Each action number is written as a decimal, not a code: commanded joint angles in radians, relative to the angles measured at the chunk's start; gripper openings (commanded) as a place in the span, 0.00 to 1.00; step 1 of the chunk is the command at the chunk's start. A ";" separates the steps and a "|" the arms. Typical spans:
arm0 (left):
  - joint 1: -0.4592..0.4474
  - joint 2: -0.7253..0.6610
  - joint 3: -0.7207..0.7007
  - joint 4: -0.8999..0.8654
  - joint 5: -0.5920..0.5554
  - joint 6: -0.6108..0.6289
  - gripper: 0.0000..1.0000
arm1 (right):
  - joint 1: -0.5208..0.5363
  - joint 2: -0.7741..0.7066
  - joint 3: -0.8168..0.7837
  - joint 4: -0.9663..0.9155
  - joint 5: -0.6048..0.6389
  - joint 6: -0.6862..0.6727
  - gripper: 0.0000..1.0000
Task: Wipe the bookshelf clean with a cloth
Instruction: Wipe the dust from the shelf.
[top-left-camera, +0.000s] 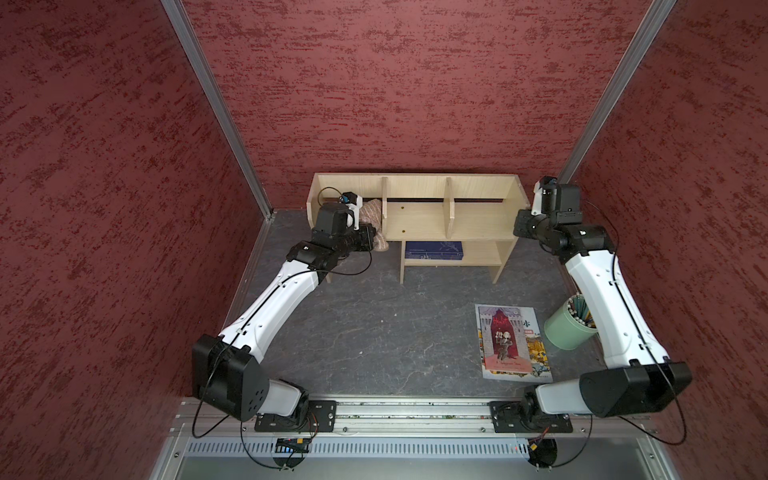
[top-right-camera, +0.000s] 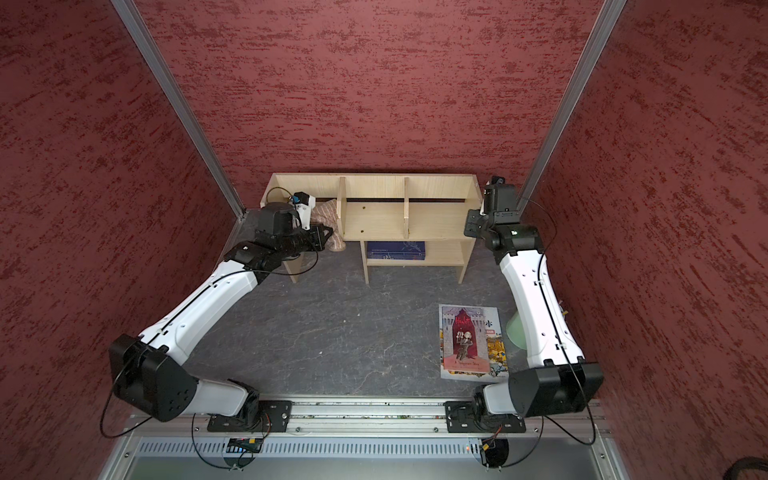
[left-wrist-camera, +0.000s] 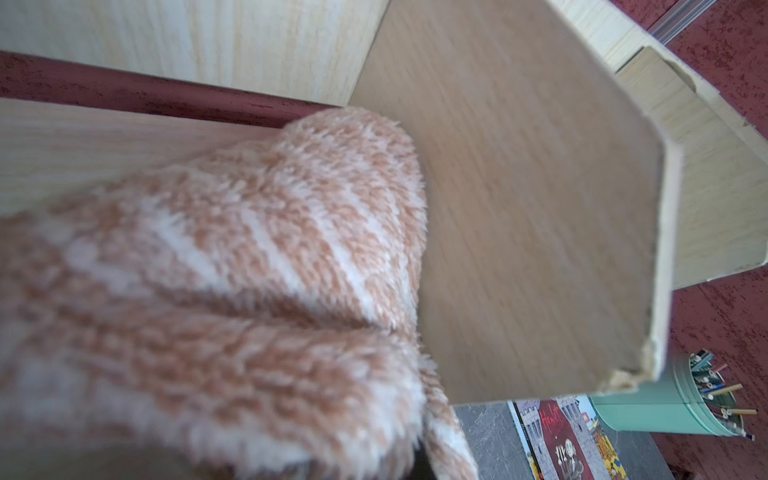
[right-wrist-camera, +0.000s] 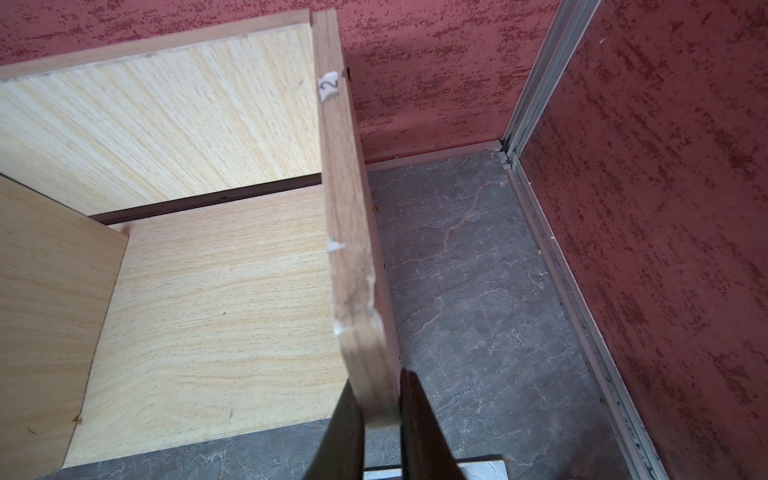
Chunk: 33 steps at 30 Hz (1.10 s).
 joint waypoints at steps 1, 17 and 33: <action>0.019 0.033 0.117 -0.004 0.014 0.027 0.00 | 0.001 -0.006 -0.024 0.029 -0.080 0.043 0.00; 0.207 0.139 0.420 -0.062 -0.230 0.061 0.00 | -0.001 -0.006 -0.018 0.042 -0.094 0.046 0.00; 0.105 0.034 0.156 -0.009 -0.108 0.057 0.00 | -0.001 -0.013 -0.043 0.051 -0.089 0.049 0.00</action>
